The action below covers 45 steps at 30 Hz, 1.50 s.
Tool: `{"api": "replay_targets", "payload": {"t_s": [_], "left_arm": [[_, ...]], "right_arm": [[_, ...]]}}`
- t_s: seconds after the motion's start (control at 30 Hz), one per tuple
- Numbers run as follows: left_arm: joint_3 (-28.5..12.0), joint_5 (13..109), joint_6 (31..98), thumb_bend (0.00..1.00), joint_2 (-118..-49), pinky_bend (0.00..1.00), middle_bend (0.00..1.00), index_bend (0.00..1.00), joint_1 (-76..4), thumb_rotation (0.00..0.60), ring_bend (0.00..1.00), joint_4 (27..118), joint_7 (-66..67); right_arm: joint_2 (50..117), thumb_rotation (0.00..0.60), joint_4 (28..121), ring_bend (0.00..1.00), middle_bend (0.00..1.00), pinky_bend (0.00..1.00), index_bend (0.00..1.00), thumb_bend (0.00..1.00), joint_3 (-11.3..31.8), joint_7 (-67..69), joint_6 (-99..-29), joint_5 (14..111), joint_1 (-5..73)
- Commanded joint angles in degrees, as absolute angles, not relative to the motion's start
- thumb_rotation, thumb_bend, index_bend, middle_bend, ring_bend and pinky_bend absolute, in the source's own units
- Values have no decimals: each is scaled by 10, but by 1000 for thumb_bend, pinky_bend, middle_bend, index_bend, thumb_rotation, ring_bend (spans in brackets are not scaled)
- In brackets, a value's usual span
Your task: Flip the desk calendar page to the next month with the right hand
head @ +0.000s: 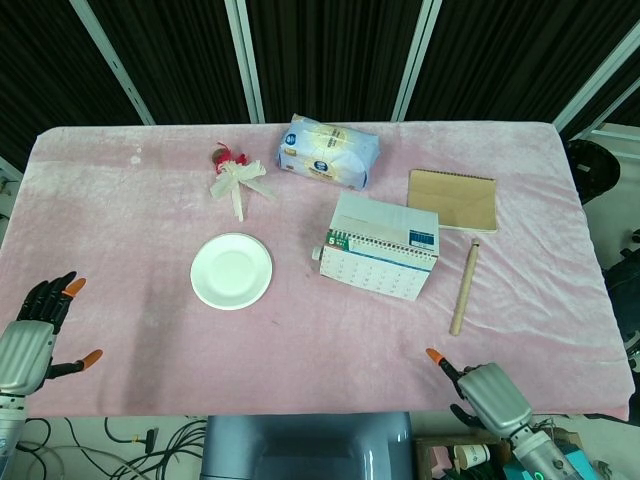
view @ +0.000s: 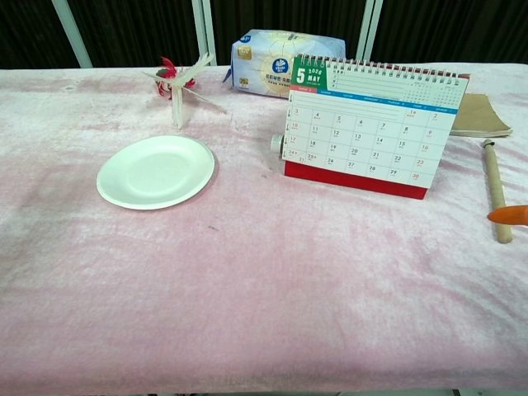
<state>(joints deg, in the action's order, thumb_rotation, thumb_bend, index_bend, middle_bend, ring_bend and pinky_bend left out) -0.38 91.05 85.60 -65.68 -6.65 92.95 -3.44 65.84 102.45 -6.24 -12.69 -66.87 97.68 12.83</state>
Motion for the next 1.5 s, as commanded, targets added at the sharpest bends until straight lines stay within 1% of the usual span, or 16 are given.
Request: {"api": "replay_targets", "payload": {"t_s": [0.03,0.2,0.37,0.77,1.03,1.5], "left_arm": [[-6,909,859,0,-657,0,0,0,-66,600,0,928,-37],[-8,906,858,0,-659,0,0,0,-67,600,0,926,-41],[-9,904,856,0,-660,0,0,0,-67,600,0,925,-41],[-9,900,853,0,-660,0,0,0,-68,600,0,926,-39],[-10,897,851,0,-661,0,0,0,-68,600,0,926,-37],[-10,892,847,0,-662,0,0,0,-69,600,0,928,-34]], "right_arm": [[698,600,1039,844,814,918,0,408,-25,-157,-618,909,157],[732,600,1048,854,825,925,0,411,6,-184,-583,823,174],[762,600,1050,855,825,925,0,411,35,-214,-575,742,188],[801,600,1055,854,825,925,0,411,69,-266,-579,598,215],[814,600,1052,853,824,925,0,411,78,-284,-594,556,232],[825,600,1033,853,824,925,0,411,84,-284,-607,525,251]]}}
